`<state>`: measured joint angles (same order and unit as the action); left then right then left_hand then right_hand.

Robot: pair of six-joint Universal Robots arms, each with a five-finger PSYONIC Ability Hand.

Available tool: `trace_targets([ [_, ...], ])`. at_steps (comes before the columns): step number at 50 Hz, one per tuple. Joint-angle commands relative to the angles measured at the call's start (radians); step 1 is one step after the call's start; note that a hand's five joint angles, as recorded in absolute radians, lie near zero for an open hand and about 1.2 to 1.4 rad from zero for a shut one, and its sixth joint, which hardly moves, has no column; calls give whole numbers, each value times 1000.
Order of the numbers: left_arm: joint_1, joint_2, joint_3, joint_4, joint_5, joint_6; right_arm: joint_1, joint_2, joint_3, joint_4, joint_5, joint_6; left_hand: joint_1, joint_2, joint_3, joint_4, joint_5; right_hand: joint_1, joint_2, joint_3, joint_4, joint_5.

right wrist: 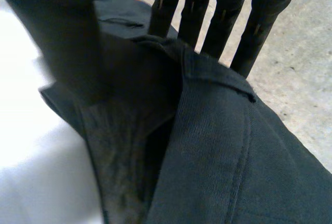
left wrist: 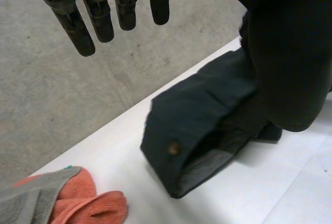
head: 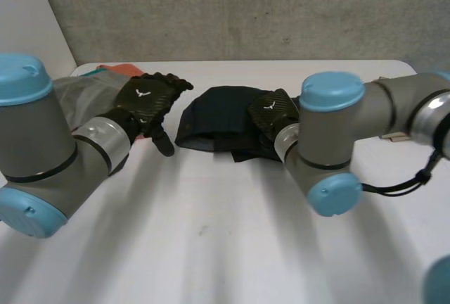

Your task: Fold the laundry.

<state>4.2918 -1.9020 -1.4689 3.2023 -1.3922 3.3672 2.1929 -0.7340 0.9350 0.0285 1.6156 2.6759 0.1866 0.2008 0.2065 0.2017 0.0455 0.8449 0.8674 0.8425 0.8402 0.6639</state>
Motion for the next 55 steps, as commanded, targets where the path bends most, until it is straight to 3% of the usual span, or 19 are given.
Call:
trace_targets([
  [1, 51, 35, -21, 4, 12, -11, 28, 6, -13, -53, 27, -80, -12, -26, -32, -27, -46, 551, 529, 554, 556, 558],
  [8, 92, 55, -27, 7, 27, -32, 8, -272, 178, -59, -55, -39, -12, -26, -32, -27, -46, 551, 529, 554, 556, 558],
  [16, 106, 52, -22, 8, 48, -35, -200, -560, 405, 54, -275, -102, -12, -26, -32, -27, -46, 551, 529, 554, 556, 558],
  [19, 103, 44, -22, 10, 51, -32, -268, -597, 433, 149, -318, -151, -12, -26, -32, -27, -46, 551, 529, 554, 556, 558],
  [26, 57, 1, 7, 22, 78, -25, -410, -608, 475, 392, -506, -381, -12, -26, -32, -27, -46, 551, 529, 554, 556, 558],
  [27, 36, -17, 25, 25, 88, -20, -415, -595, 472, 406, -529, -425, -12, -26, -32, -27, -46, 51, 29, 53, 56, 57],
  [29, 5, -54, 62, 27, 102, -14, -409, -578, 467, 401, -527, -436, -12, -26, -32, -27, -46, -513, -535, -510, -508, -506],
  [32, -33, -112, 131, 21, 117, 0, -409, -584, 449, 372, -504, -377, -12, -26, -32, -27, -46, -617, -639, -614, -612, -610],
  [44, -125, -394, 493, -45, 254, 156, -479, -688, 478, 309, -430, 40, -12, -26, -32, -27, -46, -667, -690, -665, -663, -661],
  [55, -159, -641, 760, -122, 298, 334, -454, -604, 648, 190, -294, 67, -12, -26, -32, -27, -46, -670, -693, -668, -666, -664],
])
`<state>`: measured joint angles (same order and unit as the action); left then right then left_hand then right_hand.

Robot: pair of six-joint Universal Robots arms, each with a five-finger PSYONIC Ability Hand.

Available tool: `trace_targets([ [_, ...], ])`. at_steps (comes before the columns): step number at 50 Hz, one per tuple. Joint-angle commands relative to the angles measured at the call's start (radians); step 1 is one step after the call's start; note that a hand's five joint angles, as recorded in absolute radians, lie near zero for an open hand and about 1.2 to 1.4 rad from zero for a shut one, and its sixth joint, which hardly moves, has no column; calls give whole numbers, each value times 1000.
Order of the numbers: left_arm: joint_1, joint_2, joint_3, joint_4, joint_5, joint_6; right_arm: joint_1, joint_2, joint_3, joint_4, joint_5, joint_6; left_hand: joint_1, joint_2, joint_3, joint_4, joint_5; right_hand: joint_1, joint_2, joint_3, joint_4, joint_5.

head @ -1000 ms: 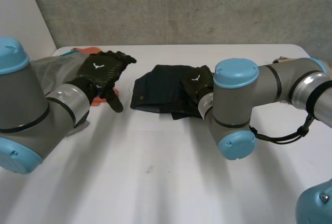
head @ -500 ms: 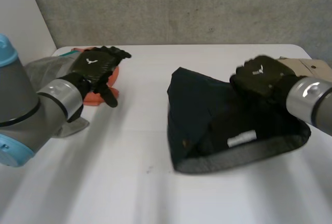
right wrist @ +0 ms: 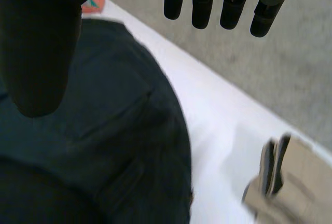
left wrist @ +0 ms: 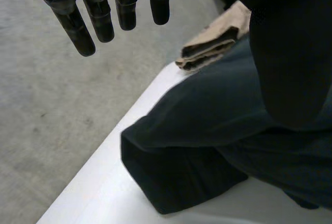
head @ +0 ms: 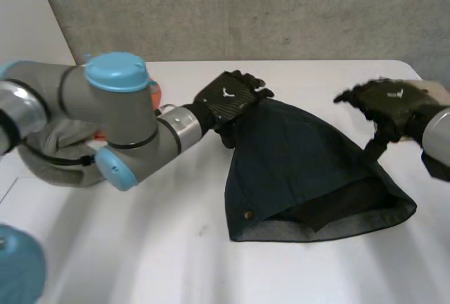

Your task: Fold the laundry.

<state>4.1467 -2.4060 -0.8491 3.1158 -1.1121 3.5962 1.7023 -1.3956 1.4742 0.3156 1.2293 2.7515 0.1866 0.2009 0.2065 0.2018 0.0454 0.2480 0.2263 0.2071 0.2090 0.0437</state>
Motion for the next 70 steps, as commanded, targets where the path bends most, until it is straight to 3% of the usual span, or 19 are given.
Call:
trace_targets([
  [1, -16, -150, 153, -36, 18, 114, 45, 67, 119, -118, 101, -10, -12, -26, -32, -27, -45, -73, -52, -33, -34, -44],
  [6, -19, -211, 205, -37, 9, 167, 80, 125, 153, -231, 142, -4, 73, 58, 53, 57, 39, -73, -52, -33, -34, -44],
  [8, -25, -219, 213, -28, -23, 184, 102, 179, 146, -292, 157, -1, 670, 656, 650, 655, 637, 388, 410, 429, 427, 418],
  [9, -31, -211, 210, -16, -58, 188, 118, 216, 127, -324, 162, -4, 1007, 993, 987, 992, 974, 847, 868, 888, 886, 876],
  [10, -33, -200, 206, -5, -83, 190, 126, 230, 114, -338, 160, -9, 1138, 1124, 1118, 1123, 1105, 1069, 1091, 1110, 1108, 1099],
  [12, -31, -152, 182, 30, -167, 185, 147, 263, 42, -384, 164, -4, 1210, 1195, 1190, 1194, 1176, 1148, 1170, 1189, 1187, 1178],
  [15, -29, -73, 134, 70, -254, 173, 166, 277, -44, -437, 164, 8, 1210, 1195, 1190, 1194, 1176, 1148, 1170, 1189, 1187, 1178],
  [19, -23, 196, -77, 124, -373, 128, 236, 276, -237, -609, 156, 106, 1210, 1195, 1190, 1194, 1176, 1148, 1170, 1189, 1187, 1178],
  [27, -107, 543, -502, 152, -391, 50, 327, 328, -356, -719, 38, 244, 1210, 1195, 1190, 1194, 1176, 1148, 1170, 1189, 1187, 1178],
  [34, -203, 567, -705, 204, -481, 27, 342, 357, -312, -640, -1, 209, 1210, 1195, 1190, 1194, 1176, 1148, 1170, 1189, 1187, 1178],
  [38, -238, 507, -761, 205, -555, 24, 336, 391, -244, -502, 6, 103, 1181, 1167, 1161, 1166, 1148, 1148, 1170, 1189, 1187, 1178],
  [41, -258, 470, -788, 193, -586, 23, 336, 424, -193, -411, 13, -1, 955, 941, 935, 940, 922, 1148, 1170, 1189, 1187, 1178],
  [43, -269, 455, -801, 173, -598, 19, 330, 440, -164, -363, 19, -70, 736, 722, 716, 721, 703, 1014, 1035, 1055, 1053, 1043],
  [46, -270, 473, -814, 141, -597, 16, 316, 444, -149, -351, 32, -107, 381, 367, 361, 366, 348, 834, 856, 875, 873, 864],
  [48, -269, 499, -818, 124, -597, 13, 309, 440, -141, -351, 42, -98, 253, 239, 234, 238, 220, 541, 563, 582, 580, 571],
  [50, -266, 559, -827, 98, -597, 6, 309, 422, -138, -343, 50, -64, 151, 136, 131, 136, 117, 277, 299, 318, 316, 307],
  [54, -241, 677, -843, 75, -581, -16, 309, 342, -121, -319, 61, 5, 115, 101, 95, 100, 82, 115, 137, 156, 154, 145],
  [61, -143, 838, -852, 52, -497, -89, 303, 182, -95, -238, 70, 72, 97, 83, 78, 82, 64, -44, -22, -3, -5, -14],
  [70, 117, 895, -788, -72, -299, -210, 292, 118, -176, -32, 134, 96, 30, 16, 10, 15, -4, -73, -52, -33, -34, -44],
])
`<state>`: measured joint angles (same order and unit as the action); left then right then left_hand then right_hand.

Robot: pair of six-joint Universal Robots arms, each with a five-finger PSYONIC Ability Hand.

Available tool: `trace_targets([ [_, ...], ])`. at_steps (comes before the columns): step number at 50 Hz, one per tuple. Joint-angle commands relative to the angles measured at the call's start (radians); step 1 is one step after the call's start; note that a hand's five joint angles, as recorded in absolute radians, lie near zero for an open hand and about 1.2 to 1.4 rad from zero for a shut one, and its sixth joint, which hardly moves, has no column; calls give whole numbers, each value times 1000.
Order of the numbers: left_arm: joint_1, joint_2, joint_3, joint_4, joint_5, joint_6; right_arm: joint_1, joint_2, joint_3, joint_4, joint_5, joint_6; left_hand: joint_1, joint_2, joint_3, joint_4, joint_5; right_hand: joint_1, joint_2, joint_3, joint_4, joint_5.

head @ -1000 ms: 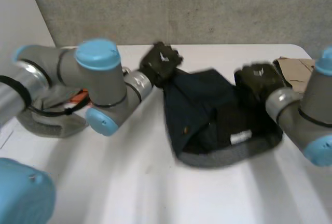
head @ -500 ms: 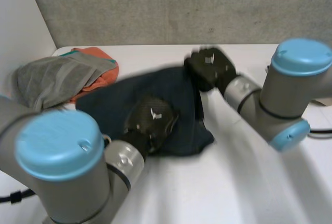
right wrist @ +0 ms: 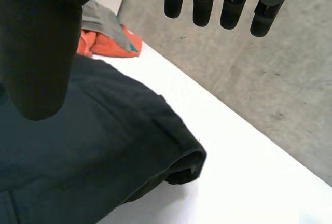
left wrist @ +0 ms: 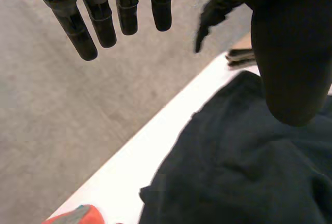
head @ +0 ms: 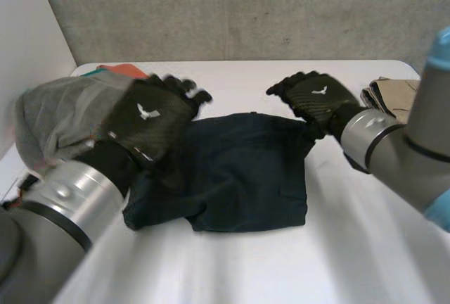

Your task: Fold the laundry.

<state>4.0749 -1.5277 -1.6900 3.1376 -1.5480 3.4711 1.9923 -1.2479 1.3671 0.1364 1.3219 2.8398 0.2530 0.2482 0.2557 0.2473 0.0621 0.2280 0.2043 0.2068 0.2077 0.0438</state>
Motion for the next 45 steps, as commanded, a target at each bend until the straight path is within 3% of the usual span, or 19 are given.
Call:
trace_targets([
  [1, 214, 11, 62, -109, 150, -96, 2, -28, -82, 164, 45, 7, -37, -32, -39, -31, -20, -53, -30, -32, -33, -44],
  [8, 344, -164, 157, -188, 227, -126, 6, 51, -172, 230, 46, -8, -25, -20, -28, -19, -9, -53, -30, -32, -33, -44],
  [14, 383, -340, 265, -220, 233, -109, 29, 165, -238, 235, 72, -10, 28, 33, 25, 34, 44, -53, -30, -32, -33, -44],
  [23, 371, -555, 391, -359, 238, -80, 102, 332, -304, 164, 147, -11, 84, 88, 81, 89, 100, 5, 29, 26, 25, 15],
  [33, 309, -693, 458, -271, 200, -20, 146, 398, -326, 23, 221, -14, 178, 182, 175, 183, 194, 337, 360, 358, 357, 346],
  [37, 291, -744, 503, -268, 166, 3, 155, 412, -327, -53, 247, -34, 547, 552, 544, 552, 563, 560, 583, 581, 580, 569],
  [38, 286, -753, 519, -263, 155, 8, 155, 418, -329, -64, 252, -39, 754, 759, 751, 760, 770, 624, 648, 645, 644, 634],
  [41, 280, -755, 552, -251, 137, 9, 157, 441, -338, -97, 255, -68, 1075, 1080, 1072, 1081, 1091, 894, 918, 915, 914, 904],
  [43, 277, -744, 584, -216, 118, 6, 158, 462, -359, -97, 253, -98, 1143, 1148, 1141, 1149, 1160, 1167, 1190, 1188, 1187, 1176],
  [45, 274, -735, 605, -180, 105, 11, 158, 475, -379, -101, 257, -114, 1143, 1148, 1141, 1149, 1160, 1168, 1192, 1189, 1189, 1178],
])
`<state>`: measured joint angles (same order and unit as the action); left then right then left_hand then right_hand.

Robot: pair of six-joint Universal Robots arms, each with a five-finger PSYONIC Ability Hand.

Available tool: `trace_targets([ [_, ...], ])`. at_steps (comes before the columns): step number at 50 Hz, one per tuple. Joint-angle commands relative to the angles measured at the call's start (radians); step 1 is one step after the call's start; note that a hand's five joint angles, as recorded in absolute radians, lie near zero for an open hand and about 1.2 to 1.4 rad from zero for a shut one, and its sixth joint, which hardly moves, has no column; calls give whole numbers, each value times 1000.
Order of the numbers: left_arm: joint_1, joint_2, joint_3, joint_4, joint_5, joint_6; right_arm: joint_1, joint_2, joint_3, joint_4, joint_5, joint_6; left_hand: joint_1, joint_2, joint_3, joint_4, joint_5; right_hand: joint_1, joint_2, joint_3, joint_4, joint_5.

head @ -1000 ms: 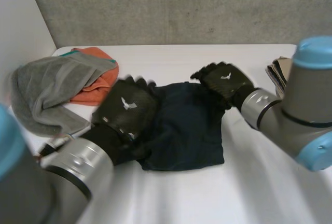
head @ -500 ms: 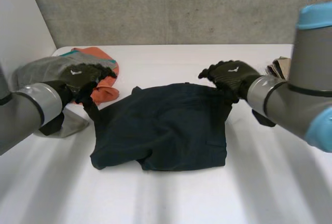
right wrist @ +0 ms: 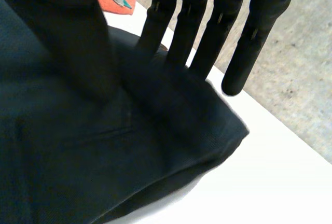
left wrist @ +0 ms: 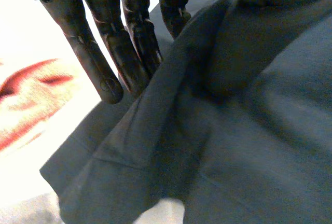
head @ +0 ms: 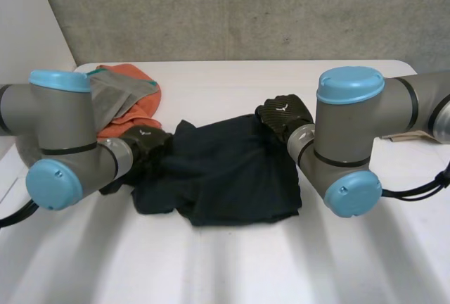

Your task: Fold the laundry.

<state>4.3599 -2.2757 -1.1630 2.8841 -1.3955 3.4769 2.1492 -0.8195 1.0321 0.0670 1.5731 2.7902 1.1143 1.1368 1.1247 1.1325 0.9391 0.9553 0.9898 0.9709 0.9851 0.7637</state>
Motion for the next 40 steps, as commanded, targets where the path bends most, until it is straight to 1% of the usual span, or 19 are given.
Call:
trace_targets([
  [1, -14, 22, 101, 114, -63, 8, 1, 57, -72, -36, 5, -76, 282, 259, 272, 264, 283, 441, 406, 425, 411, 458],
  [4, -17, 33, 153, 197, -79, 17, -2, 69, -138, -64, 10, -90, 282, 259, 272, 264, 283, 441, 406, 425, 411, 458],
  [5, -17, 39, 196, 255, -85, 27, -2, 71, -202, -100, 18, -93, 282, 259, 272, 264, 283, 441, 406, 425, 411, 458],
  [8, -17, 45, 278, 346, -88, 53, -2, 65, -300, -189, 30, -90, 282, 259, 272, 264, 283, 441, 406, 425, 411, 458],
  [9, -17, 51, 337, 418, -92, 66, -2, 53, -357, -281, 33, -87, 282, 259, 272, 264, 283, 441, 406, 425, 411, 458],
  [12, -11, 77, 402, 548, -111, 70, -8, 19, -402, -473, 31, -77, 282, 259, 272, 264, 283, 441, 406, 425, 411, 458],
  [13, -13, 103, 420, 639, -118, 50, -12, -9, -402, -612, 28, -64, 282, 259, 272, 264, 283, 441, 406, 425, 411, 458],
  [16, -14, 143, 422, 754, -125, 1, -11, -49, -386, -786, 13, -28, 282, 259, 272, 264, 283, 441, 406, 425, 411, 458],
  [17, -17, 168, 408, 802, -122, -39, -6, -72, -373, -837, -10, 0, 282, 259, 272, 264, 283, 441, 406, 425, 411, 458],
  [21, -32, 218, 332, 810, -108, -91, -2, -108, -348, -805, -63, 45, 282, 259, 272, 264, 283, 441, 406, 425, 411, 458],
  [24, -45, 248, 260, 790, -91, -93, 5, -124, -316, -748, -76, 49, 282, 259, 272, 264, 283, 441, 406, 425, 411, 458],
  [27, -54, 278, 126, 753, -68, -90, 6, -135, -255, -685, -76, 49, 282, 259, 272, 264, 283, 441, 406, 425, 411, 458],
  [28, -59, 292, 50, 735, -56, -88, 9, -138, -236, -671, -76, 49, 282, 259, 272, 264, 283, 441, 406, 425, 411, 458],
  [31, -63, 301, -79, 718, -42, -85, 5, -156, -120, -602, -73, 48, 282, 259, 272, 264, 283, 441, 406, 425, 411, 458],
  [32, -65, 304, -166, 709, -37, -78, 5, -162, -88, -587, -73, 48, 282, 259, 272, 264, 283, 441, 406, 425, 411, 458],
  [35, -72, 306, -288, 698, -34, -55, -2, -173, 54, -524, -79, 46, 282, 259, 272, 264, 283, 441, 406, 425, 411, 458],
  [36, -79, 309, -361, 687, -36, -32, -8, -171, 121, -491, -87, 43, 282, 259, 272, 264, 283, 441, 406, 425, 411, 458],
  [38, -86, 314, -432, 670, -40, -13, -14, -164, 189, -452, -103, 34, 282, 259, 272, 264, 283, 441, 406, 425, 411, 458],
  [40, -97, 329, -521, 647, -43, 4, -23, -142, 267, -396, -142, 13, 282, 259, 272, 264, 283, 441, 406, 425, 411, 458],
])
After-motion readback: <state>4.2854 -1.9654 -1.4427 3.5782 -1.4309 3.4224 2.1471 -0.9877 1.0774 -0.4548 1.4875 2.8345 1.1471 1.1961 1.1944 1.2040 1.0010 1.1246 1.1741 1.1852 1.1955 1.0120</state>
